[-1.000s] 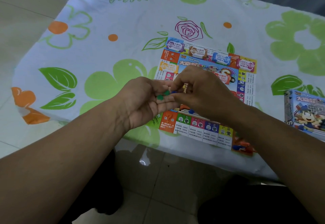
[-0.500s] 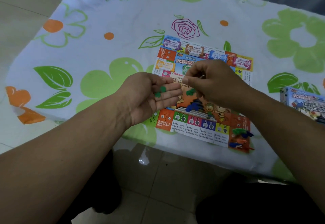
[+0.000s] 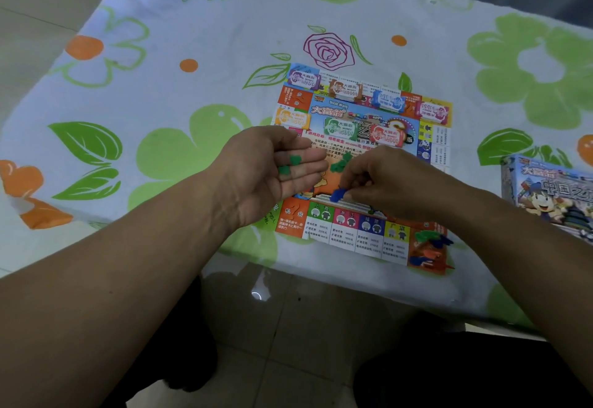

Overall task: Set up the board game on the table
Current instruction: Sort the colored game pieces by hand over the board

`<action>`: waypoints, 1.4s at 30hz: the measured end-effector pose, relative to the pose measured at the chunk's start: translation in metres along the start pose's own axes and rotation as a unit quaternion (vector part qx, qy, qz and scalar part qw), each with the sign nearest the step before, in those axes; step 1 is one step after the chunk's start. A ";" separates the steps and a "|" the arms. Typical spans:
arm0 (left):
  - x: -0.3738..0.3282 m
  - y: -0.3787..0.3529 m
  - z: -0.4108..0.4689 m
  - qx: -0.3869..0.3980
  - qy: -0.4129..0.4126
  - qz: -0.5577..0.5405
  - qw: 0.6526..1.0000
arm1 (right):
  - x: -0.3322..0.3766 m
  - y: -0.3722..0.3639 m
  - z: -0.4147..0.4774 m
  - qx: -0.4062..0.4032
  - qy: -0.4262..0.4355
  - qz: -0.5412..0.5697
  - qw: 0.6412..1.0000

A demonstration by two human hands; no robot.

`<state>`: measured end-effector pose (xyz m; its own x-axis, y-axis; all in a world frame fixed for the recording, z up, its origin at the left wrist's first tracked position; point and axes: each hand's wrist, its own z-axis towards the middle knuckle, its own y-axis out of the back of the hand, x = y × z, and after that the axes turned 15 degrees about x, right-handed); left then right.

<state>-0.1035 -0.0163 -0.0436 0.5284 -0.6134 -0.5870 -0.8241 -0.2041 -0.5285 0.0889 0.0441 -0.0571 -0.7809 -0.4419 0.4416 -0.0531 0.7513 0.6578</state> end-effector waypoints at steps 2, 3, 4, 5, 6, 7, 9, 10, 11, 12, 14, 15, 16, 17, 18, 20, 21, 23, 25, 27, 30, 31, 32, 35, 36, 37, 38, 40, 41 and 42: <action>0.000 -0.002 0.000 0.005 0.004 0.003 1.000 | 0.000 0.000 -0.002 -0.006 0.004 -0.008 1.000; 0.000 -0.003 0.001 0.007 0.006 0.006 1.000 | 0.000 0.001 -0.003 -0.022 0.009 -0.011 1.000; 0.000 -0.004 0.001 0.009 0.009 0.008 1.000 | 0.002 0.001 -0.004 -0.050 0.016 -0.009 0.999; 0.001 -0.006 0.001 0.012 0.012 0.007 1.000 | 0.004 0.001 -0.005 -0.087 0.027 -0.002 0.996; 0.001 -0.007 0.002 0.016 0.013 0.002 1.000 | 0.007 0.002 -0.006 -0.125 0.039 0.013 0.991; 0.002 -0.008 0.002 0.021 0.015 -0.003 1.000 | 0.011 0.002 -0.007 -0.155 0.056 0.032 0.986; 0.003 -0.010 0.004 0.033 0.016 -0.006 0.999 | 0.020 0.000 -0.007 -0.178 0.095 0.051 0.978; 0.004 -0.012 0.005 0.039 0.018 -0.002 0.999 | 0.022 -0.002 -0.007 -0.178 0.110 0.042 0.977; 0.005 -0.013 0.005 0.043 0.019 0.001 0.999 | 0.024 -0.005 -0.006 -0.175 0.120 0.025 0.977; 0.006 -0.014 0.006 0.045 0.020 0.005 0.999 | 0.025 -0.008 -0.004 -0.172 0.124 0.007 0.977; 0.007 -0.016 0.008 0.046 0.020 0.010 0.999 | 0.026 -0.011 -0.002 -0.172 0.122 -0.013 0.977; 0.008 -0.017 0.009 0.045 0.020 0.011 0.999 | 0.026 -0.011 -0.002 -0.175 0.121 -0.015 0.977; 0.008 -0.018 0.009 0.043 0.018 0.009 0.999 | 0.026 -0.010 -0.002 -0.178 0.122 -0.015 0.976; 0.008 -0.018 0.010 0.041 0.016 0.007 0.999 | 0.026 -0.009 -0.002 -0.180 0.124 -0.012 0.976; 0.008 -0.020 0.010 0.041 0.014 0.007 0.999 | 0.026 -0.008 -0.002 -0.180 0.126 -0.005 0.976; 0.008 -0.022 0.011 0.042 0.011 0.011 0.999 | 0.026 -0.006 -0.003 -0.173 0.125 0.012 0.977; 0.008 -0.022 0.011 0.042 0.010 0.013 0.999 | 0.026 -0.005 -0.003 -0.167 0.121 0.018 0.978; 0.007 -0.024 0.012 0.042 0.009 0.009 0.999 | 0.026 -0.003 -0.003 -0.157 0.113 0.033 0.981; 0.008 -0.025 0.013 0.042 0.008 0.003 0.999 | 0.025 0.000 -0.004 -0.158 0.114 0.074 0.978; 0.008 -0.025 0.014 0.045 0.007 -0.001 0.999 | 0.026 0.002 -0.004 -0.159 0.126 0.113 0.973; 0.008 -0.026 0.013 0.057 0.011 -0.011 0.998 | 0.028 -0.001 -0.003 -0.135 0.133 0.123 0.974; 0.008 -0.026 0.013 0.063 0.014 -0.009 0.998 | 0.027 -0.002 -0.002 -0.129 0.132 0.115 0.976; 0.008 -0.025 0.014 0.067 0.016 -0.005 0.998 | 0.027 -0.003 0.000 -0.124 0.127 0.104 0.979; 0.010 -0.026 0.015 0.069 0.015 0.000 0.998 | 0.026 -0.004 0.002 -0.124 0.122 0.082 0.981; 0.010 -0.026 0.015 0.068 0.013 0.002 0.998 | 0.027 -0.003 0.001 -0.127 0.122 0.079 0.981; 0.010 -0.025 0.016 0.068 0.012 0.003 0.998 | 0.027 -0.003 0.001 -0.130 0.123 0.077 0.981; 0.010 -0.025 0.016 0.067 0.011 0.004 0.998 | 0.028 -0.003 0.000 -0.133 0.123 0.076 0.980; 0.009 -0.025 0.016 0.064 0.011 0.004 0.998 | 0.029 -0.003 0.000 -0.140 0.126 0.070 0.980; 0.009 -0.025 0.016 0.063 0.010 0.004 0.998 | 0.030 -0.004 0.000 -0.142 0.127 0.066 0.980; 0.008 -0.025 0.016 0.062 0.010 0.004 0.998 | 0.030 -0.004 0.000 -0.143 0.127 0.061 0.980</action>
<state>-0.0752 -0.0039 -0.0454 0.5167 -0.6293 -0.5804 -0.7959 -0.1033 -0.5966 0.0657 0.0280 -0.0470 -0.5883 -0.4921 0.6416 0.2360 0.6544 0.7183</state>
